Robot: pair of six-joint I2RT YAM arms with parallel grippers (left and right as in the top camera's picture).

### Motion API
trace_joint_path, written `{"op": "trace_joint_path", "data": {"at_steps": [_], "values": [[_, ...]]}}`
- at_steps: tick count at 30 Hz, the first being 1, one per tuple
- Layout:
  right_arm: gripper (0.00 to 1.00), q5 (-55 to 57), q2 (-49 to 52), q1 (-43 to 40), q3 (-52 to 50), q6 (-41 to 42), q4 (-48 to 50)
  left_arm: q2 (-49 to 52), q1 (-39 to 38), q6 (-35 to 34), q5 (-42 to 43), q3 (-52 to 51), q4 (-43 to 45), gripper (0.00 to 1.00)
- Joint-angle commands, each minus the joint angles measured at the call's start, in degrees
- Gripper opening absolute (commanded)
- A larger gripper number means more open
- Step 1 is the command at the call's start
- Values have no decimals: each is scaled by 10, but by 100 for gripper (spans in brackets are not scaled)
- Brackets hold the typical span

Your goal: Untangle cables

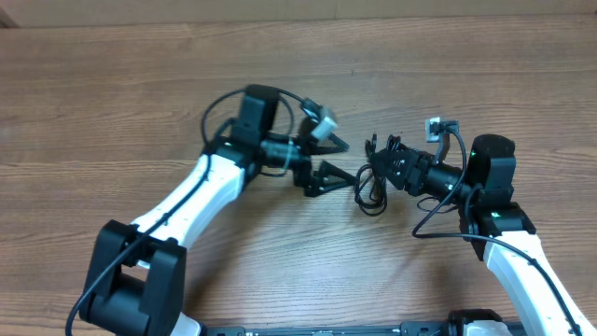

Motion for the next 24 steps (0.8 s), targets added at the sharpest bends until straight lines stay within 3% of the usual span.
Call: {"op": "trace_joint_path", "data": {"at_steps": [1, 12, 18, 24], "values": [[44, -66, 0, 3, 4, -78, 1, -17, 8, 35, 55, 8, 0, 100], [45, -163, 0, 3, 4, -161, -8, -17, -1, 114, 55, 8, 0, 100], [45, -196, 0, 3, 4, -172, -10, -17, -1, 234, 48, 8, 3, 100], [46, -230, 0, 3, 4, -172, -11, -17, -1, 294, -47, 8, 28, 100]]}}
